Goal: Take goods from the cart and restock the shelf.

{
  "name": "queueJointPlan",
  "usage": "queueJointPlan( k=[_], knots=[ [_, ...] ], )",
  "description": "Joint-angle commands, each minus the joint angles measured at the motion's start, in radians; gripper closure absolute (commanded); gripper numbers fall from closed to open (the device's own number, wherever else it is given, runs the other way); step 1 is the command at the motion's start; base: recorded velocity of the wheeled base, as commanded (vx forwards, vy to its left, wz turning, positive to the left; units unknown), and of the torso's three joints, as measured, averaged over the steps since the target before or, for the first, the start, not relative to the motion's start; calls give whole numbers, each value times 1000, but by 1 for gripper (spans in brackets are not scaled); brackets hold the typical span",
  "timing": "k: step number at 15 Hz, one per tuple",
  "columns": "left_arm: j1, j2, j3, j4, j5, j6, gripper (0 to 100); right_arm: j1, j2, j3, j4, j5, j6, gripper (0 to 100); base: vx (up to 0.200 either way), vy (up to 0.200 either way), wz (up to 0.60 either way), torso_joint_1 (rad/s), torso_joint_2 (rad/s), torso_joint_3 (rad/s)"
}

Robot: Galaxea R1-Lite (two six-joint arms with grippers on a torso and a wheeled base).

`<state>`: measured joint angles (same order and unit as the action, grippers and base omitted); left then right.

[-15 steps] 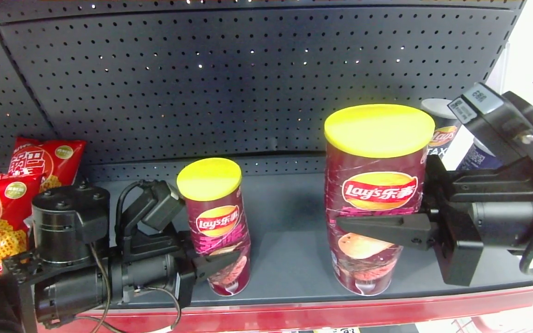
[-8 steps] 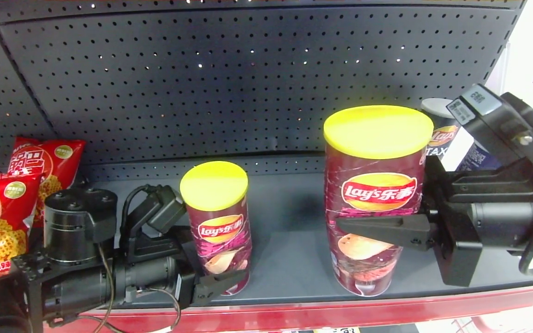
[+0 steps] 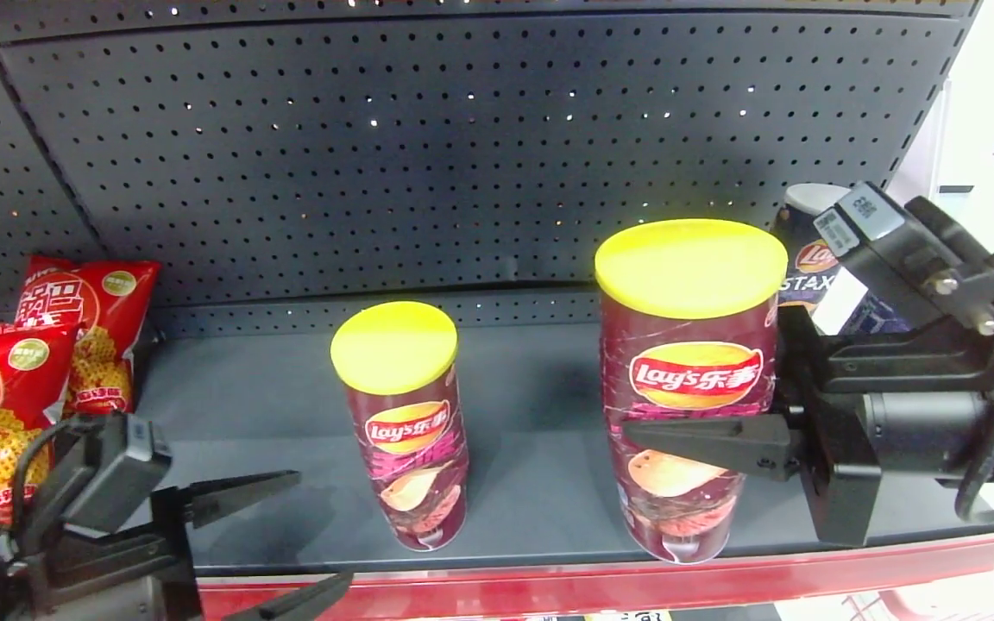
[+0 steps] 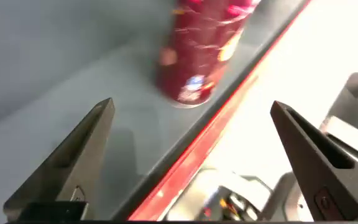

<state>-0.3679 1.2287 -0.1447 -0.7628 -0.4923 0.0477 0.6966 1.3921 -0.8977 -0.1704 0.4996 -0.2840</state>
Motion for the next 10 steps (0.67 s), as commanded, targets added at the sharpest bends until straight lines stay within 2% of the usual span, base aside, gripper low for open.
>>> queueJointPlan(
  k=[1,4,7,8,10],
  knots=[
    [132,-204,40,19,1,-3,0,-3,-4,8,0,1,0,100,0,0,0,0,0,0],
    [345,-440,43,65,1,-2,0,-9,8,-4,0,1,8,100,0,0,0,0,0,0],
    [458,-709,145,132,18,-3,0,-11,30,-37,-1,-1,9,100,0,0,0,0,0,0],
    [494,-858,142,304,32,-11,0,-11,33,-47,-1,-1,9,100,0,0,0,0,0,0],
    [514,-1129,145,651,94,-9,0,-31,33,-47,-1,1,9,100,0,0,0,0,0,0]
  ],
)
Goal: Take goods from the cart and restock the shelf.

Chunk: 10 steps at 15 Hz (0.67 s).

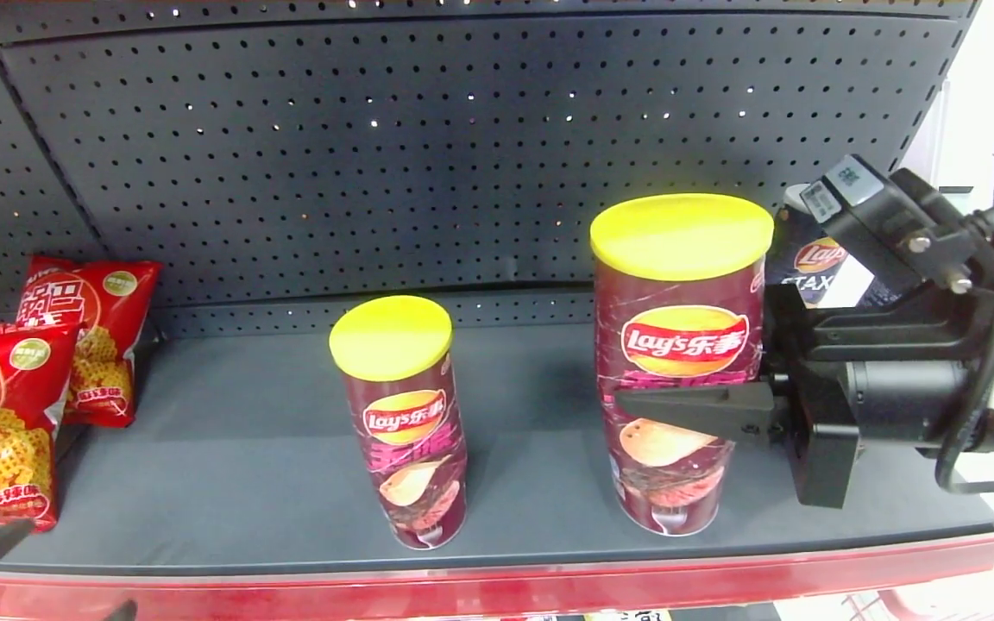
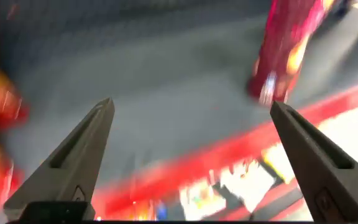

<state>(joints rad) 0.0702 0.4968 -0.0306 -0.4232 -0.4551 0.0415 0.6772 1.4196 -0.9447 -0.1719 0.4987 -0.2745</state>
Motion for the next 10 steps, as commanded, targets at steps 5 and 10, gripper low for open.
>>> queueJointPlan(
  k=[5,10],
  knots=[
    [11,-371,26,385,42,-11,0,-19,-18,-5,0,0,0,100,0,0,0,0,0,0],
    [-61,-463,28,382,75,-51,0,-21,-25,-5,0,-2,0,100,0,0,0,0,0,0]
  ],
)
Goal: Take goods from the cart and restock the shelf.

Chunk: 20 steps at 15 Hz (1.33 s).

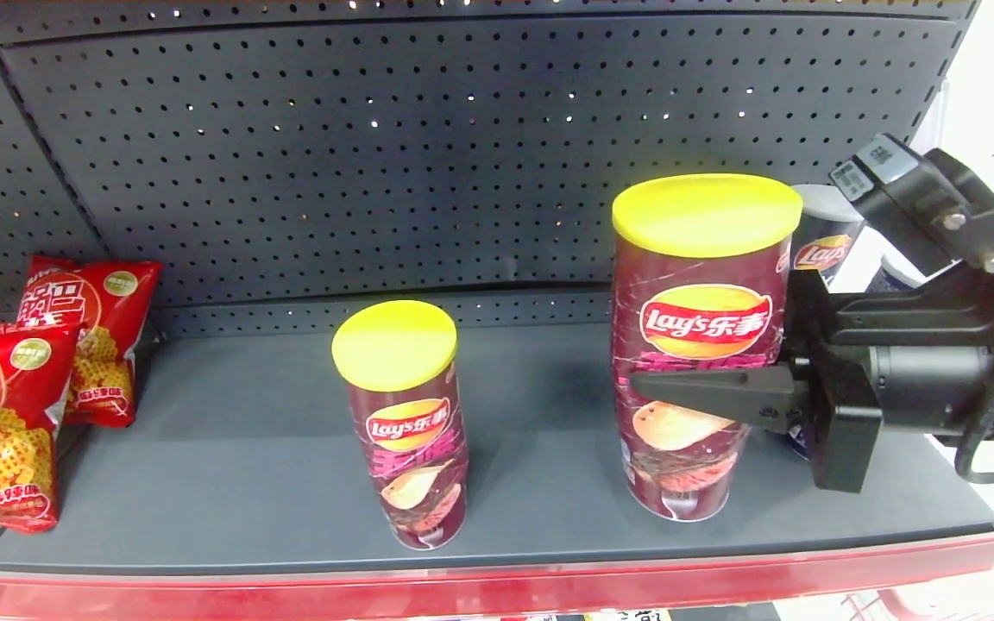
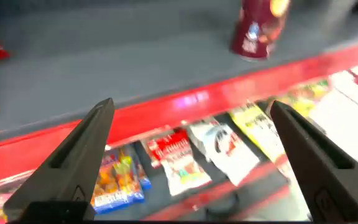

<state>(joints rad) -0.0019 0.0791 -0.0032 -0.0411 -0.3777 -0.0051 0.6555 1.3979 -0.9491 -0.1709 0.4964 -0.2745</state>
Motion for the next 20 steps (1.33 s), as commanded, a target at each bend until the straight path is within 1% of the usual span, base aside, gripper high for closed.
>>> queueJointPlan(
  k=[1,2,3,4,5,6,7,8,9,10,11,12,13,14,15,17,18,19,20],
  knots=[
    [7,-61,2,-2,109,5,0,-5,-5,-2,-1,1,0,100,0,0,0,0,0,0],
    [7,-59,2,-3,200,-6,0,-7,-3,-5,-1,1,0,100,0,0,0,0,0,0],
    [7,-61,3,-3,204,-13,0,-7,-3,-5,-1,1,0,100,0,0,0,0,0,0],
    [7,-61,2,-3,203,4,0,-7,-3,-2,-1,1,0,100,0,0,0,0,0,0],
    [5,-59,2,0,189,43,0,-8,-5,0,-1,1,0,100,0,0,0,0,0,0],
    [7,-52,-1,6,187,53,0,-14,-7,-3,-1,1,0,100,0,0,0,0,0,0],
    [7,-52,-1,6,212,39,0,-17,-8,-5,-1,1,0,100,0,0,0,0,0,0],
    [8,-52,2,-3,286,8,0,-19,-10,-5,-1,1,0,100,0,0,0,0,0,0],
    [7,-61,3,-3,309,8,0,-19,-13,-3,-1,1,0,100,0,0,0,0,0,0],
    [7,-59,2,-3,313,13,0,-19,-23,3,-1,1,0,100,0,0,0,0,0,0],
    [7,-59,2,-2,315,22,0,-20,-28,4,-1,1,1,100,0,0,0,0,0,0],
    [3,-64,2,24,338,73,0,-22,-30,6,-1,1,1,100,0,0,0,0,0,0],
    [3,-71,2,44,401,50,0,-28,-31,3,-1,1,8,100,0,0,0,0,0,0],
    [2,-71,2,43,396,33,0,-28,-33,4,-1,1,9,100,0,0,0,0,0,0],
    [2,-68,-1,47,402,-27,0,-28,-36,7,-1,1,9,100,0,0,0,0,0,0],
    [2,-70,2,46,404,-13,0,-27,-25,1,-1,-1,11,100,0,0,0,0,0,0],
    [2,-70,2,46,405,-16,0,-27,-20,-2,-1,1,11,100,0,0,0,0,0,0],
    [2,-71,2,46,404,-6,0,-27,0,-22,-1,-1,11,100,0,0,0,0,0,0],
    [2,-71,2,46,404,-7,0,-27,15,-49,-1,-4,12,100,0,0,0,0,0,0]
  ],
)
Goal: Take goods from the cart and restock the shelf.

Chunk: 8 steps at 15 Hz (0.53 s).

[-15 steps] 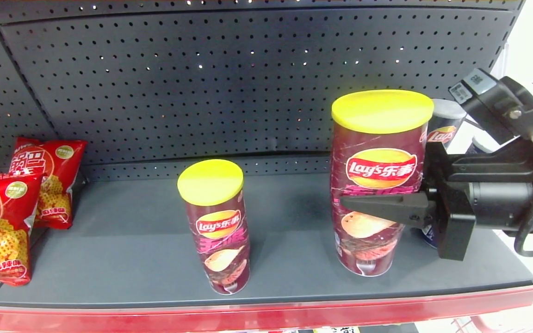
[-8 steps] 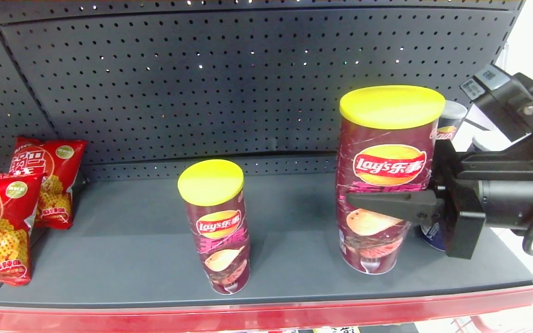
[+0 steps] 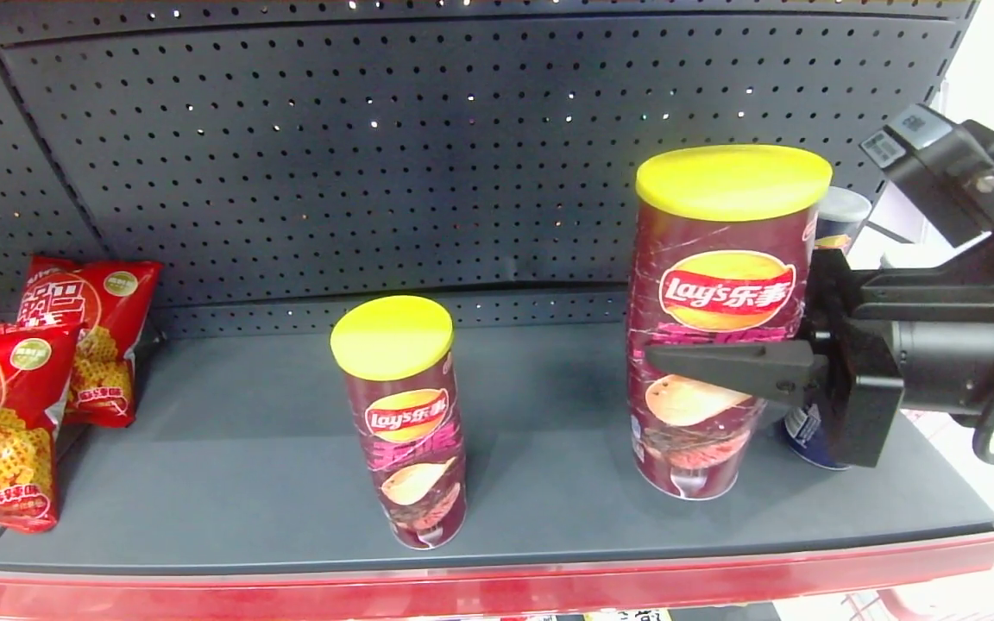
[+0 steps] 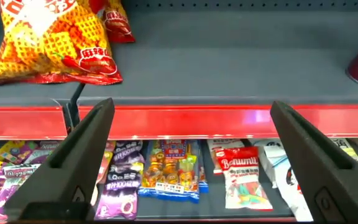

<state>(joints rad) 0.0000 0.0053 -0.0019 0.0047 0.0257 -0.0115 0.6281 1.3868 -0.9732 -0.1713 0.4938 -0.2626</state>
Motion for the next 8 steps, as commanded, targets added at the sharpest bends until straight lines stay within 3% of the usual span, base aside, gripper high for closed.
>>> queueJointPlan(
  k=[1,8],
  knots=[
    [0,2,0,0,0,-1,0,-1,40,-50,-1,-11,9,100,0,0,0,0,0,0],
    [2,1,2,-5,-1,-4,0,7,149,-137,-1,-35,26,100,0,0,0,0,0,0]
  ],
)
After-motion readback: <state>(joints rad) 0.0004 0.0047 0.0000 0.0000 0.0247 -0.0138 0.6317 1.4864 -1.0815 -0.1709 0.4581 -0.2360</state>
